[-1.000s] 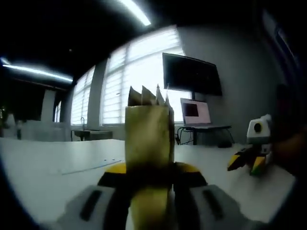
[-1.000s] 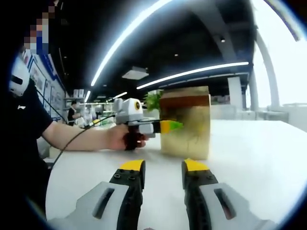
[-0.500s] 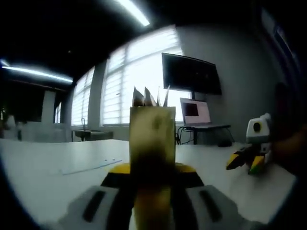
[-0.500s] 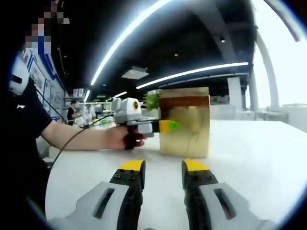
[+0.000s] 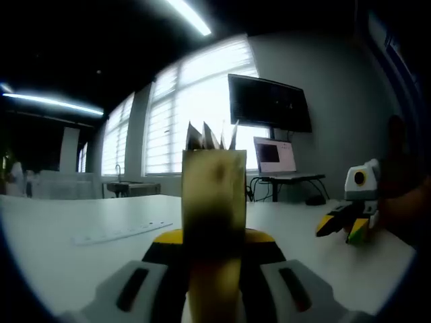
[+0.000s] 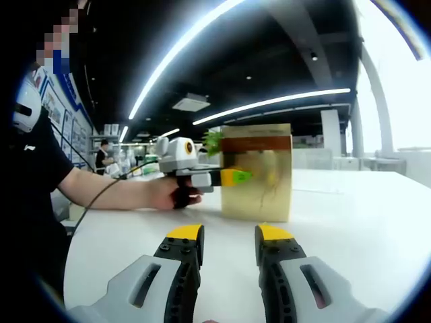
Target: Extract single mask from mask box in order stack masks on table
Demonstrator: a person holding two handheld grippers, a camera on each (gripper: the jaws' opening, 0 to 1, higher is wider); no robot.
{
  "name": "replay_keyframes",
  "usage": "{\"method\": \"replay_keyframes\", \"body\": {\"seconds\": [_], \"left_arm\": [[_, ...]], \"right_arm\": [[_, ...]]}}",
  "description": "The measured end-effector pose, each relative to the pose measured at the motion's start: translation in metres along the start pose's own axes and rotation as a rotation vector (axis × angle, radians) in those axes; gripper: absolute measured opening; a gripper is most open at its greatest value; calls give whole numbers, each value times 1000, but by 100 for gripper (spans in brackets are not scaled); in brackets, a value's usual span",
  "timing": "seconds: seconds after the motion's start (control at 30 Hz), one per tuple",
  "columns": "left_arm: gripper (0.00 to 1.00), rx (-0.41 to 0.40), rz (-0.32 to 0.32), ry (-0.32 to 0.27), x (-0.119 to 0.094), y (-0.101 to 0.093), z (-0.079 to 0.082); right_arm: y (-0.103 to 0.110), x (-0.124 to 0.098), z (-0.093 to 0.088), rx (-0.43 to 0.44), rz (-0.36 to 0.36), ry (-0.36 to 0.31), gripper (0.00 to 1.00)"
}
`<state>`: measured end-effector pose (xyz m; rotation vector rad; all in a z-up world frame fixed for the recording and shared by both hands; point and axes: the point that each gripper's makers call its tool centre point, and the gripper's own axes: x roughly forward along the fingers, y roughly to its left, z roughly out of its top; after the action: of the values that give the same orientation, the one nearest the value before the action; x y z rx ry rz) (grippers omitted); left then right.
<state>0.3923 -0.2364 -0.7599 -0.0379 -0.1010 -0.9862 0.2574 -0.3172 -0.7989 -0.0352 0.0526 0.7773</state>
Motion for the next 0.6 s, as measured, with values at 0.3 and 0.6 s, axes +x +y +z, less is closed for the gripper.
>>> {"method": "replay_keyframes", "body": {"seconds": [0.3, 0.6], "left_arm": [[30, 6, 31, 12, -17, 3, 3], [30, 10, 63, 16, -32, 2, 6]], "right_arm": [[6, 2, -1, -27, 14, 9, 28], [5, -1, 2, -31, 33, -5, 28]]}}
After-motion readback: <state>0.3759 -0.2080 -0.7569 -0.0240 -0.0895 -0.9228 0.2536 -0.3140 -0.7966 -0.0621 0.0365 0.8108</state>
